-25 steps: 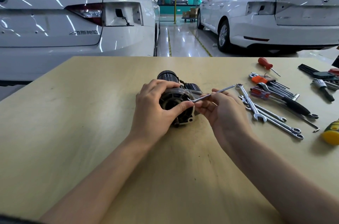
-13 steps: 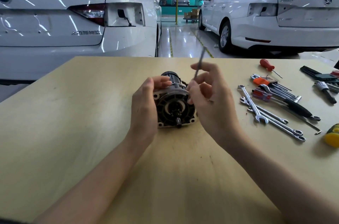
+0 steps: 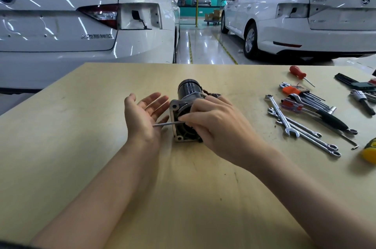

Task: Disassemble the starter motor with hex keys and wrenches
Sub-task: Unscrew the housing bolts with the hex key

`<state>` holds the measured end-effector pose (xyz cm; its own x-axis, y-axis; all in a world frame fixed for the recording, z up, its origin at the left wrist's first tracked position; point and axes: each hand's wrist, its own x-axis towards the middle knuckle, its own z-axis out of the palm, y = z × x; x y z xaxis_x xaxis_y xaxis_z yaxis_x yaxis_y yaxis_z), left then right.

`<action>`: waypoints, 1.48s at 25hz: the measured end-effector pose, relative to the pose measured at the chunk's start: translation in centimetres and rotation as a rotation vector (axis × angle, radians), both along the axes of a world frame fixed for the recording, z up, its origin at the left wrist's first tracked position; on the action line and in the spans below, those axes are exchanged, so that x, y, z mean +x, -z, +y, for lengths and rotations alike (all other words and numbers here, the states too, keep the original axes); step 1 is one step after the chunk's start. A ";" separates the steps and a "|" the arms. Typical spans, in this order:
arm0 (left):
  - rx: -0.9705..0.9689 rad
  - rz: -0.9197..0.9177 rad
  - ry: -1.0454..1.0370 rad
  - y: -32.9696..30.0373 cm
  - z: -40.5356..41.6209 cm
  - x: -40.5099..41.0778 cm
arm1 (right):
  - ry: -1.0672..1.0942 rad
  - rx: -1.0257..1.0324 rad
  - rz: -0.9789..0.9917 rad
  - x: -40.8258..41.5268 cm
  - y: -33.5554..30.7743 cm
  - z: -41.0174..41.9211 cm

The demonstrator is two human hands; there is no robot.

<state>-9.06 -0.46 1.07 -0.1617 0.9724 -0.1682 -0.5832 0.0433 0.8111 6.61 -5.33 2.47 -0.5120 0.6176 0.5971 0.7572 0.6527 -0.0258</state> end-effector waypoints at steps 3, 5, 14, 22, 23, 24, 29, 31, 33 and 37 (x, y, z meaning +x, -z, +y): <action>0.070 0.029 0.043 -0.2 -0.4 0.2 | -0.034 -0.037 0.441 0.2 0.1 -0.7; 0.175 0.131 0.036 -0.6 -0.9 0.6 | -0.035 -0.152 0.932 1.1 -0.4 -0.9; 0.709 1.186 -0.015 0.9 -2.8 2.9 | 0.019 -0.669 1.802 1.1 -0.1 -0.5; 0.713 1.191 -0.066 0.8 -2.3 2.8 | 0.006 -0.735 1.949 0.9 0.1 -0.4; 0.711 1.193 -0.075 0.8 -2.3 2.8 | -0.003 -0.733 1.960 0.9 0.1 -0.4; 0.709 1.192 -0.082 0.9 -2.2 2.9 | -0.008 -0.728 1.964 1.0 0.2 -0.4; 0.729 1.168 -0.086 0.9 -2.3 3.0 | 0.004 -0.620 1.772 0.9 0.6 -0.5; 0.679 0.958 -0.038 0.8 -2.3 2.9 | 0.036 -0.476 1.520 0.6 0.4 -0.5; 0.570 0.687 0.013 0.6 -2.2 2.9 | 0.040 -0.236 1.134 0.2 0.4 -0.5; 0.270 0.049 0.043 -0.4 -1.2 1.9 | 0.047 0.054 0.440 -0.6 0.7 -0.3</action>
